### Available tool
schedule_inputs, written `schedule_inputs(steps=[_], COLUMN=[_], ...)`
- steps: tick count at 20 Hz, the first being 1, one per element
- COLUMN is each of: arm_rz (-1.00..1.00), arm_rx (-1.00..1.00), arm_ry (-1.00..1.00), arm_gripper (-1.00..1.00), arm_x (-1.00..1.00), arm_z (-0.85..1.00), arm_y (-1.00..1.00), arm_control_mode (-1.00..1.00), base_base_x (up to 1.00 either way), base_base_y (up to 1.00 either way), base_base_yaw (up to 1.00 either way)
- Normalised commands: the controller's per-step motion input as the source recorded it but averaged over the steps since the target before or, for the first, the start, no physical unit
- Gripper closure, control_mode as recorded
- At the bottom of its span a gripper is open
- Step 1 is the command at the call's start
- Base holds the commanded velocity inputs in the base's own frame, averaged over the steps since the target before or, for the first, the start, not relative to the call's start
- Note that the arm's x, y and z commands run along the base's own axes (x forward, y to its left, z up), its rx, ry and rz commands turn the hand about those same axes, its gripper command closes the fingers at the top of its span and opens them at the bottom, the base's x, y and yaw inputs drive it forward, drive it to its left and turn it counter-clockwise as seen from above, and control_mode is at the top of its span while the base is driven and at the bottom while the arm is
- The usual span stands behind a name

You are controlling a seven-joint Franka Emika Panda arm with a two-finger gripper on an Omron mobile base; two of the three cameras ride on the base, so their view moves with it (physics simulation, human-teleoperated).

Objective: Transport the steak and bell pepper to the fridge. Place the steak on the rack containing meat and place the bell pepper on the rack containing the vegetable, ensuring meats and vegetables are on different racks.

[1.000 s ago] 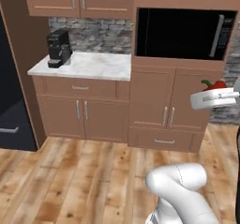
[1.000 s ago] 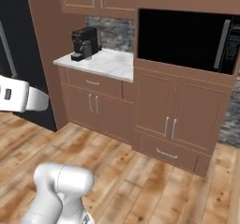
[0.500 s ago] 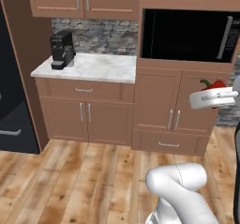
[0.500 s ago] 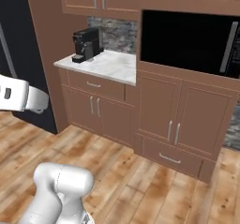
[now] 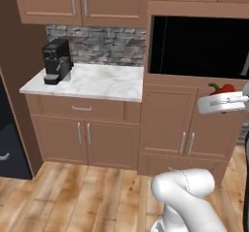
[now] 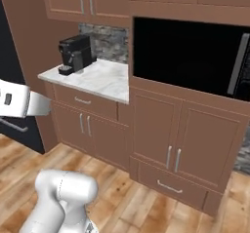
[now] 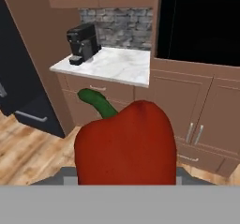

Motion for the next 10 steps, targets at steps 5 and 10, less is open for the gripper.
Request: schedule_inputs(steps=[5,10], arm_rz=[0.0,0.0], arm_rx=[0.0,0.0], arm_ry=[0.0,0.0], arm_gripper=[1.0,1.0], arm_x=[0.0,0.0], arm_z=[0.0,0.0], arm_y=[0.0,0.0], arm_control_mode=[1.0,1.0], base_base_x=[0.94,0.33], base_base_y=[1.0,1.0], base_base_yaw=[-0.03,-0.19])
